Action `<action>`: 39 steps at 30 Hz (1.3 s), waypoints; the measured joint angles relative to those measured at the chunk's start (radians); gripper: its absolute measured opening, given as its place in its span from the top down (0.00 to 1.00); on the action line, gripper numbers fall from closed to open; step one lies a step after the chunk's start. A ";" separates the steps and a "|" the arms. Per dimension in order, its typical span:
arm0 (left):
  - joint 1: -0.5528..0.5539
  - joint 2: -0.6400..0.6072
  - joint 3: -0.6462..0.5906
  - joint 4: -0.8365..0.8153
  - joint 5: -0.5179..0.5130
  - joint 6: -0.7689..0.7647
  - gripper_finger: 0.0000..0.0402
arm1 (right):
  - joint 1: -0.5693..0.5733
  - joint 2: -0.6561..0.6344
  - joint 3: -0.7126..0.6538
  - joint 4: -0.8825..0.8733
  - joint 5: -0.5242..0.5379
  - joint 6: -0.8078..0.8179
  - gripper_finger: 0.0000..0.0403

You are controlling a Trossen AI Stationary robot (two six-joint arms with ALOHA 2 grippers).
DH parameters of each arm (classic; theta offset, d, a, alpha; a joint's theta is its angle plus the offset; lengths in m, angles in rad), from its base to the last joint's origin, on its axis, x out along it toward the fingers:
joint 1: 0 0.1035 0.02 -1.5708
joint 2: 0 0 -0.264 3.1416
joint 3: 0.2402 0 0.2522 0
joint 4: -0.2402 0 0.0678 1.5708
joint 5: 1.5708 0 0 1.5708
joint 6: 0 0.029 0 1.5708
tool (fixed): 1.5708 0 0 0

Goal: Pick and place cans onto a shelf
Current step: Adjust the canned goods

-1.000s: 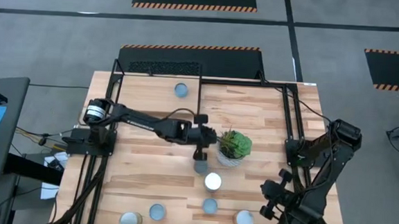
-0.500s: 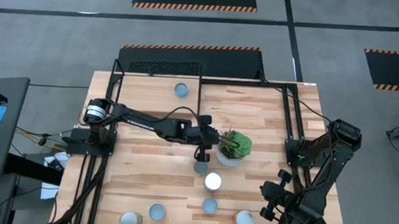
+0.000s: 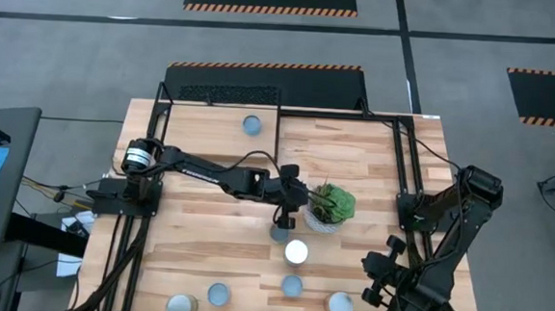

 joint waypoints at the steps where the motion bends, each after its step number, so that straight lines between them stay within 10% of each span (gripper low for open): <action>1: 0.000 0.000 0.002 0.000 0.012 -0.004 0.86 | 0.000 0.000 0.000 -0.001 0.000 0.000 0.95; 13: -0.002 -0.028 0.023 -0.237 -0.139 -0.041 0.86 | 0.000 0.000 0.000 0.008 -0.003 0.001 0.93; 19: -0.063 -0.059 0.111 -0.416 0.019 -0.146 0.86 | 0.003 0.000 0.000 0.012 -0.006 0.001 0.95; 39: -0.265 -0.001 0.125 -0.158 0.043 -0.097 0.97 | 0.009 0.000 0.000 0.045 -0.027 0.000 0.95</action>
